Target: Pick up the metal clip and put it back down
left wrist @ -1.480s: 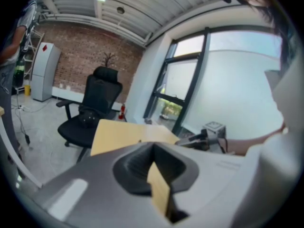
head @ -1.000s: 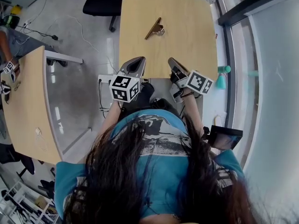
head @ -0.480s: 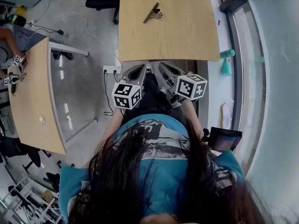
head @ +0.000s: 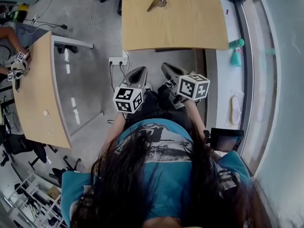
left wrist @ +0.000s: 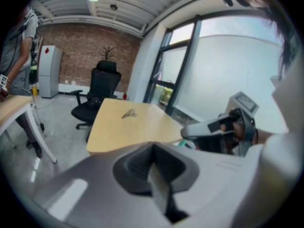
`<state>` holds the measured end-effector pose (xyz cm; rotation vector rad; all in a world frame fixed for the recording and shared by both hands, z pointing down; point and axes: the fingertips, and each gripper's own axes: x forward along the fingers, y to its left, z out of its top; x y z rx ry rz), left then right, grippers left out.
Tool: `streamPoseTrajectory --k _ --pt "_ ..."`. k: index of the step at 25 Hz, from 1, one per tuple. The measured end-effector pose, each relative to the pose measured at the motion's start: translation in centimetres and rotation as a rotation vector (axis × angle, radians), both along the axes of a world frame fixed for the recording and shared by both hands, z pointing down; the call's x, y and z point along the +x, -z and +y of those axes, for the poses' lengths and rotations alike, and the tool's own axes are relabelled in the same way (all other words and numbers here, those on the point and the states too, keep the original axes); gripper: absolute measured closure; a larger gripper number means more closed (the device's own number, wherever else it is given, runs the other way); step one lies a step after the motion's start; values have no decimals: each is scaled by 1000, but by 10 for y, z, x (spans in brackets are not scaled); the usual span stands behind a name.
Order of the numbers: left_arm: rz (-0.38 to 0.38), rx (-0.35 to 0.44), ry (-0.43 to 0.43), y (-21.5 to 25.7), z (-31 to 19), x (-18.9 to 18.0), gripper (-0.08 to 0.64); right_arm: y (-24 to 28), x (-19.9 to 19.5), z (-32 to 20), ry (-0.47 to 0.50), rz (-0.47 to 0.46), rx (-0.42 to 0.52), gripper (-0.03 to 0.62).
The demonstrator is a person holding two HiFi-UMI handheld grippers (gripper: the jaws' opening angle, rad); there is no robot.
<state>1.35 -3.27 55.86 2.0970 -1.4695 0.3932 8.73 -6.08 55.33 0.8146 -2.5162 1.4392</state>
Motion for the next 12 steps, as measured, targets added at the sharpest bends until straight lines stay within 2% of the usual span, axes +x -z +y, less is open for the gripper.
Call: streamPoseTrajectory --k 6,12 --pt "1 7 -5 0 20 -15 557 2 -5 3 -31 7 16 578" --pt "-16 79 -6 19 56 -43 557 18 -30 32 -51 15 57 578"
